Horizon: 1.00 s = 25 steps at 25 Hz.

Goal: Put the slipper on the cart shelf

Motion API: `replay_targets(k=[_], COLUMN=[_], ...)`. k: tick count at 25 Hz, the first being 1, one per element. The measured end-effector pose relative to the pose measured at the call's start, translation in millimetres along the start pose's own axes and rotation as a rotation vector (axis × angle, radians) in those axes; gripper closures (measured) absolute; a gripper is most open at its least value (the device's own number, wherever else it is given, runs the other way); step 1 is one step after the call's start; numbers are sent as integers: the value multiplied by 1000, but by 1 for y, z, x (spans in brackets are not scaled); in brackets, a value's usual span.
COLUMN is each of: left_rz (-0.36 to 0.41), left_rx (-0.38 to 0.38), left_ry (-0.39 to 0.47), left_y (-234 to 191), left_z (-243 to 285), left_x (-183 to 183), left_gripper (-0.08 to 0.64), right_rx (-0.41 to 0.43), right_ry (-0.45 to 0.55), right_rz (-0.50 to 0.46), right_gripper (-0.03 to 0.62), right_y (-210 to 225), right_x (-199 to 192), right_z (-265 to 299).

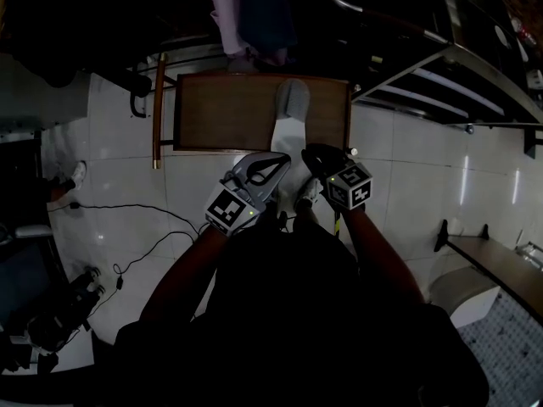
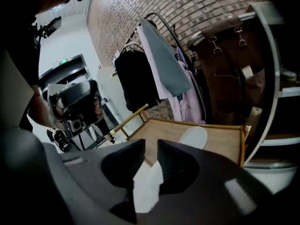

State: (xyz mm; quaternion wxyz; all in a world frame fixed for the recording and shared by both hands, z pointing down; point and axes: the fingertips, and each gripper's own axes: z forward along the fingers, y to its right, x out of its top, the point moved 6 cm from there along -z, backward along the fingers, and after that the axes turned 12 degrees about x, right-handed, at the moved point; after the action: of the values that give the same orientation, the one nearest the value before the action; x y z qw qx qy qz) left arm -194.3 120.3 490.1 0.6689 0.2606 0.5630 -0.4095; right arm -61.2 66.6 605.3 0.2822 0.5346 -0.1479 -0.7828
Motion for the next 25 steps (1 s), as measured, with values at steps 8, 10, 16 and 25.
replay_targets(k=[8, 10, 16, 25], left_rz=[-52, -54, -78, -119], left_rx=[-2, -1, 14, 48], left_ry=[-37, -42, -58, -65], left_y=[-8, -10, -17, -28], left_z=[3, 2, -3, -7], left_x=[-5, -7, -17, -28], left_gripper=[560, 559, 559, 558], right_rx=[-44, -41, -26, 14], right_ry=[-89, -112, -241, -274], right_rz=[365, 440, 549, 663], right_gripper=[337, 310, 287, 287], right_y=[67, 81, 103, 114], right_x=[-63, -75, -101, -116], right_z=[38, 47, 72, 85])
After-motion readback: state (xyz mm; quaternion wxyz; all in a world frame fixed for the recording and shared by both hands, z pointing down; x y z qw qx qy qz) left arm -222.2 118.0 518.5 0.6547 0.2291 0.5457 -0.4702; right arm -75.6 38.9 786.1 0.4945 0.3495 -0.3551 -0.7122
